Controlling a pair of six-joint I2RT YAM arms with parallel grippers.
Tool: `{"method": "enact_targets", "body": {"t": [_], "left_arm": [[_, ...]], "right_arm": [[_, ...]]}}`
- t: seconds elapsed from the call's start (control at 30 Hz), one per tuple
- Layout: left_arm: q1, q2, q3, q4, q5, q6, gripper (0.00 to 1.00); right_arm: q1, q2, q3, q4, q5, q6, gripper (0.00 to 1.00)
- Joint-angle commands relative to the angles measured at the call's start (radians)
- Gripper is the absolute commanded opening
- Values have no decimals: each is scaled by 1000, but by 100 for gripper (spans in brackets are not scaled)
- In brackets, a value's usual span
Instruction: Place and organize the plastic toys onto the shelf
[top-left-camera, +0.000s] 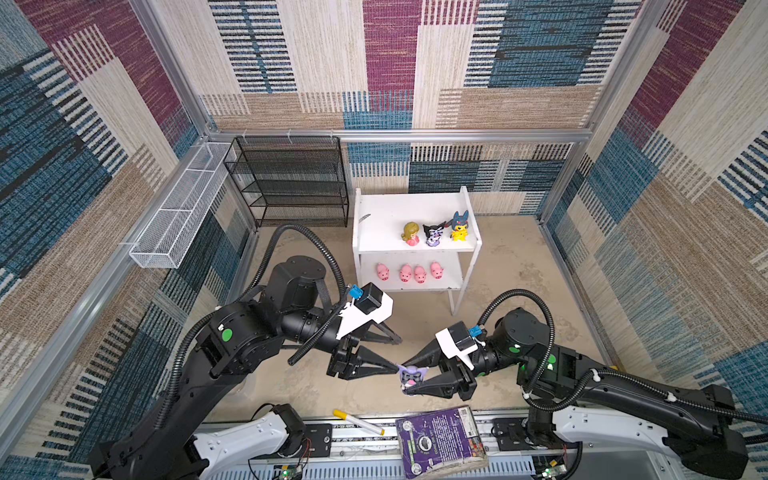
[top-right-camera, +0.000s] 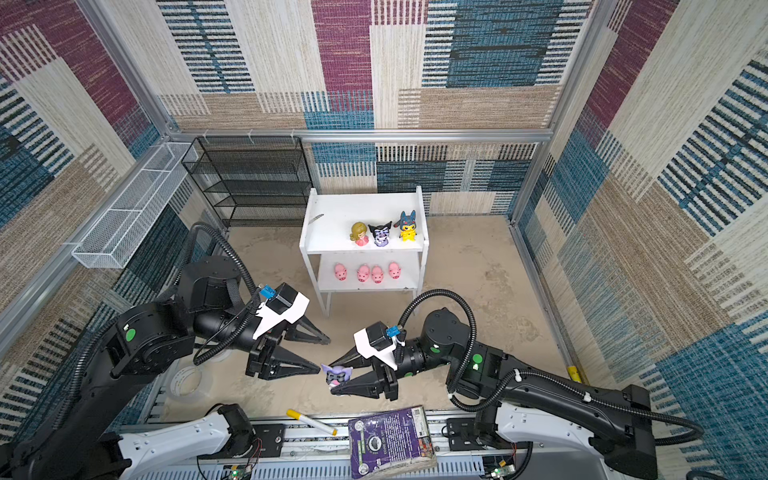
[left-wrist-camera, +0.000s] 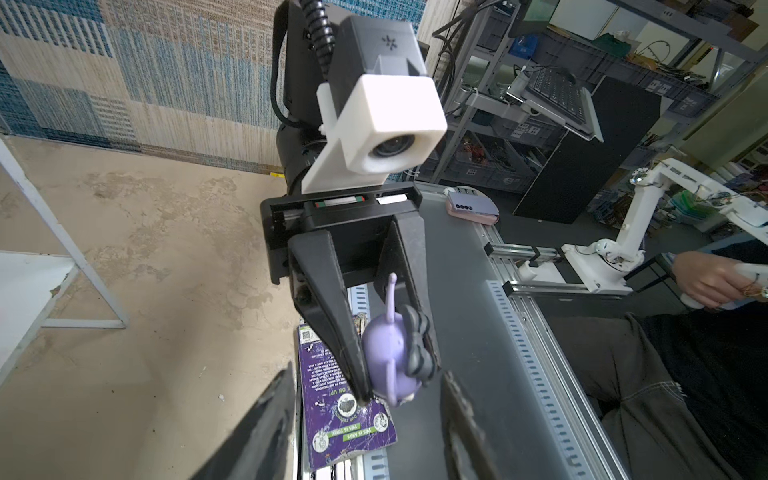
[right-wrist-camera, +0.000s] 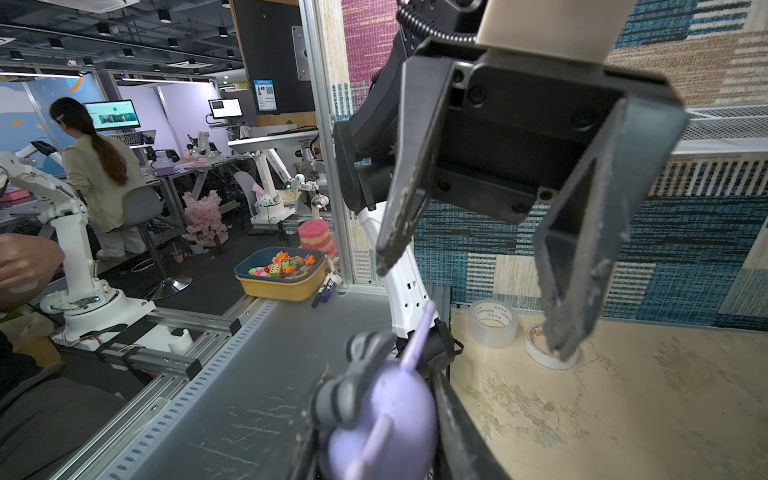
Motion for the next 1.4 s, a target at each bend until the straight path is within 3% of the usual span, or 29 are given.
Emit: {"method": "enact_targets", "body": {"t": [0.0,0.37,0.43,0.87,1.03,1.2,1.3,1.37], "left_arm": [[2,5,12,-38,33,36,51],[1,30,16,-84,62,58,38],[0,31,18,-84,61,59,30],[0,57,22,-84,104,56,26],[-4,62,27,-84,107,56,1],[-6,67,32,-85,111,57,0],[-9,67,36,-83,112,68,0],[-11,64,45,-79,78,67,0]], "right_arm": [[1,2,10,23,-17,-11,21],[1,-16,0,45,26,-11,21],[1,-12,1,44,21,-8,21],[1,-25,-11,55,43,-1,21],[1,-26,-15,55,50,-1,21],[2,-31,-20,57,56,1,22],[1,-35,-24,54,85,7,29],[1,-40,-26,46,103,12,46]]}}
